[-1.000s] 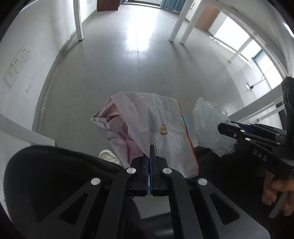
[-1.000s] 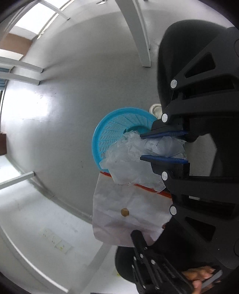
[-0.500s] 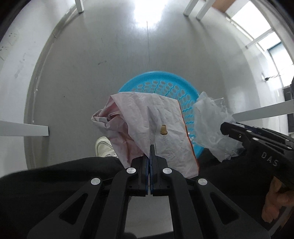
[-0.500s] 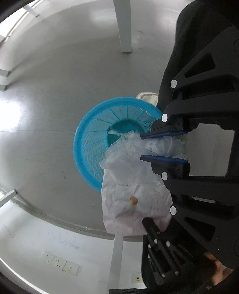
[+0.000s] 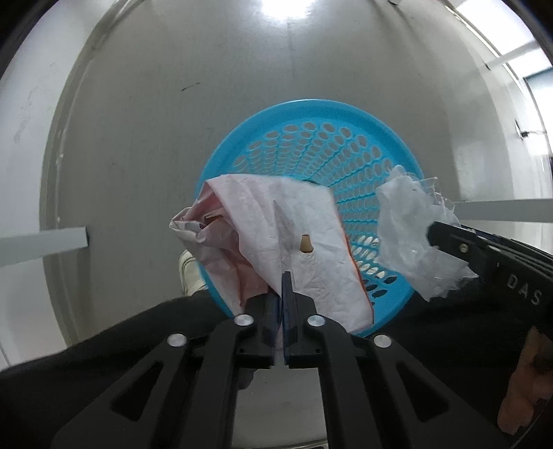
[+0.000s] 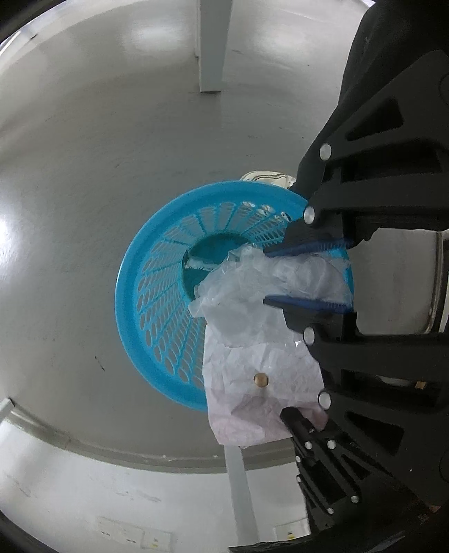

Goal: Collect trash
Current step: 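Open the left tool over the basket while the right tool releases the plastic bags, then move both tools back to the remaining trash pile on the table, then grasp the clear plastic bag with the right tool while the left tool grasps the white plastic bag, then lift both bags and carry both tools over the blue basket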

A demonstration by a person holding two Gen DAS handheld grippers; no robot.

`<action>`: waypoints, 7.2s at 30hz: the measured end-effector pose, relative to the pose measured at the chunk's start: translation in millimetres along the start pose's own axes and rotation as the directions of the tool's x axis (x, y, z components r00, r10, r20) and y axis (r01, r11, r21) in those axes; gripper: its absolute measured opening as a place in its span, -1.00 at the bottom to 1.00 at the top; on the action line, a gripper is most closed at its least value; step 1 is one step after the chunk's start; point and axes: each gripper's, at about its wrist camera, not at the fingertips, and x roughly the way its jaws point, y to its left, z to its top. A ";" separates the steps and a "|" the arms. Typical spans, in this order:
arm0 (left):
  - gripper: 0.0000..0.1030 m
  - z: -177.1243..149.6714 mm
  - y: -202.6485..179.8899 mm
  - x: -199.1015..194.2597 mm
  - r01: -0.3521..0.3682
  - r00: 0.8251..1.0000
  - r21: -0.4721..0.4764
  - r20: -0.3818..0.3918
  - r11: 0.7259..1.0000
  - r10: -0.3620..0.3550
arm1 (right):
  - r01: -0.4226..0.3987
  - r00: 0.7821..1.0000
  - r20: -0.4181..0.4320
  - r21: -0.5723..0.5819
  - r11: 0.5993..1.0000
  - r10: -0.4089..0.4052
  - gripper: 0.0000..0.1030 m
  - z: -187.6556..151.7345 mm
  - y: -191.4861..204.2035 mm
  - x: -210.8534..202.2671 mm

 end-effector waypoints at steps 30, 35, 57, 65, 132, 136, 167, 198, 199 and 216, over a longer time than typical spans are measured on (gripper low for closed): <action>-0.08 -77.2 11.6 -133.2 0.041 0.943 -0.002 0.332 0.999 -0.038 | 0.061 0.934 0.356 -0.215 0.975 0.020 0.31 -116.6 36.5 -149.9; -0.07 -106.9 6.3 -174.5 0.018 0.924 0.043 0.381 0.999 -0.033 | 0.053 0.913 0.404 -0.238 0.970 0.050 0.31 -141.9 39.1 -181.9; 0.63 -227.8 3.5 -353.6 0.072 0.631 0.146 0.760 0.987 -0.159 | 0.069 0.637 0.743 -0.320 0.945 0.205 0.52 -250.0 53.9 -358.8; 0.88 -227.0 -6.5 -408.3 0.055 0.543 0.169 0.822 0.984 -0.171 | 0.067 0.547 0.814 -0.277 0.959 0.196 0.62 -220.6 47.0 -427.9; -0.05 -4.6 -92.0 -405.9 0.061 0.692 0.307 0.673 0.950 -0.262 | -0.062 0.585 0.761 -0.303 0.951 0.281 -0.79 -130.5 14.5 -427.9; 0.14 -15.2 -92.5 -410.3 0.036 0.680 0.302 0.691 0.953 -0.245 | -0.047 0.582 0.765 -0.306 0.951 0.275 -0.79 -135.4 16.9 -427.0; -0.33 -59.0 -97.1 -425.7 0.082 0.651 0.302 0.705 0.950 -0.280 | 0.007 0.568 0.781 -0.317 0.948 0.257 -0.81 -187.0 26.2 -431.4; -0.34 -232.4 -32.3 -331.7 0.198 0.714 0.262 0.621 0.944 -0.323 | -0.014 0.737 0.576 -0.511 0.860 0.354 -0.81 -326.5 44.9 -323.6; -0.34 -228.1 -29.8 -326.5 0.207 0.718 0.257 0.616 0.944 -0.325 | -0.020 0.743 0.568 -0.510 0.860 0.355 -0.81 -324.8 45.5 -320.3; -0.34 -156.9 6.4 -221.1 0.243 0.818 0.143 0.502 0.960 -0.281 | -0.043 0.899 0.378 -0.430 0.902 0.223 -0.81 -243.4 48.2 -215.2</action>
